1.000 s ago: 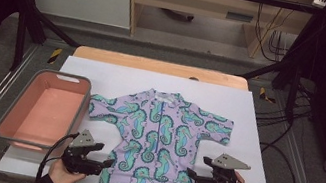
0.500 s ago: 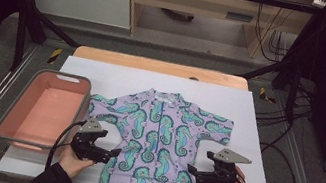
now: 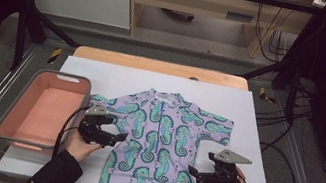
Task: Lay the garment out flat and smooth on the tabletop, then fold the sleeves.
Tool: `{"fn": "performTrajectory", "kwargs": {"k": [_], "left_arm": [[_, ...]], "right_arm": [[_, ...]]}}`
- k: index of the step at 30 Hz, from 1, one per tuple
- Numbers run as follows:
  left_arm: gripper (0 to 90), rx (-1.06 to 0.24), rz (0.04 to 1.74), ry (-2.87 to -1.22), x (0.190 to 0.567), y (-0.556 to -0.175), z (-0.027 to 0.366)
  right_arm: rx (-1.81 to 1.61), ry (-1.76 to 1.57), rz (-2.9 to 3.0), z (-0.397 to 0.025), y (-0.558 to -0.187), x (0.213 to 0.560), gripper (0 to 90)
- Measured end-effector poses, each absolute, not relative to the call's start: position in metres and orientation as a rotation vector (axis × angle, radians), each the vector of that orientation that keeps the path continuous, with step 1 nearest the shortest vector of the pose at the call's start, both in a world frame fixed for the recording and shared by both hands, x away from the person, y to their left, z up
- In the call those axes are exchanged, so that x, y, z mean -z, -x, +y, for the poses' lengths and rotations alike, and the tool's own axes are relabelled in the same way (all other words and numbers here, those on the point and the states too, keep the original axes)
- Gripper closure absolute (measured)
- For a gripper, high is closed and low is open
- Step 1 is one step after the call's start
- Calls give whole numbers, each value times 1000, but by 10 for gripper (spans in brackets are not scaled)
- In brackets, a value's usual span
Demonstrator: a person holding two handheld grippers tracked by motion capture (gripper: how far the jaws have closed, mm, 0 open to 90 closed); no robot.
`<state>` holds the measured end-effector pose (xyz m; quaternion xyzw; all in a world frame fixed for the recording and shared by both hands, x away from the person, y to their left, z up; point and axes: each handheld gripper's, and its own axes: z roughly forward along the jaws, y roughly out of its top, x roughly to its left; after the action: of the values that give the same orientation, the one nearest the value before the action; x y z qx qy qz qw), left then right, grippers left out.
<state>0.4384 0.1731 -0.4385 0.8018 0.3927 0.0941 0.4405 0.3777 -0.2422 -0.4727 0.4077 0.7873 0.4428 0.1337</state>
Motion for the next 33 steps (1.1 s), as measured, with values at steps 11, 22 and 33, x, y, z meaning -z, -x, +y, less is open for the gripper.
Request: {"fn": "performTrajectory", "kwargs": {"k": [11, 22, 33], "left_arm": [[117, -297, 1009, -1964, 445, -468, 173], [139, -390, 1112, -1999, 443, -504, 173], [266, -483, 1228, -2066, 457, -527, 176]], "right_arm": [[-1287, -1175, 2280, -244, -378, 472, 56], [-1285, -1176, 2281, -243, -378, 473, 56], [-1283, -1176, 2285, -243, -377, 473, 58]]}}
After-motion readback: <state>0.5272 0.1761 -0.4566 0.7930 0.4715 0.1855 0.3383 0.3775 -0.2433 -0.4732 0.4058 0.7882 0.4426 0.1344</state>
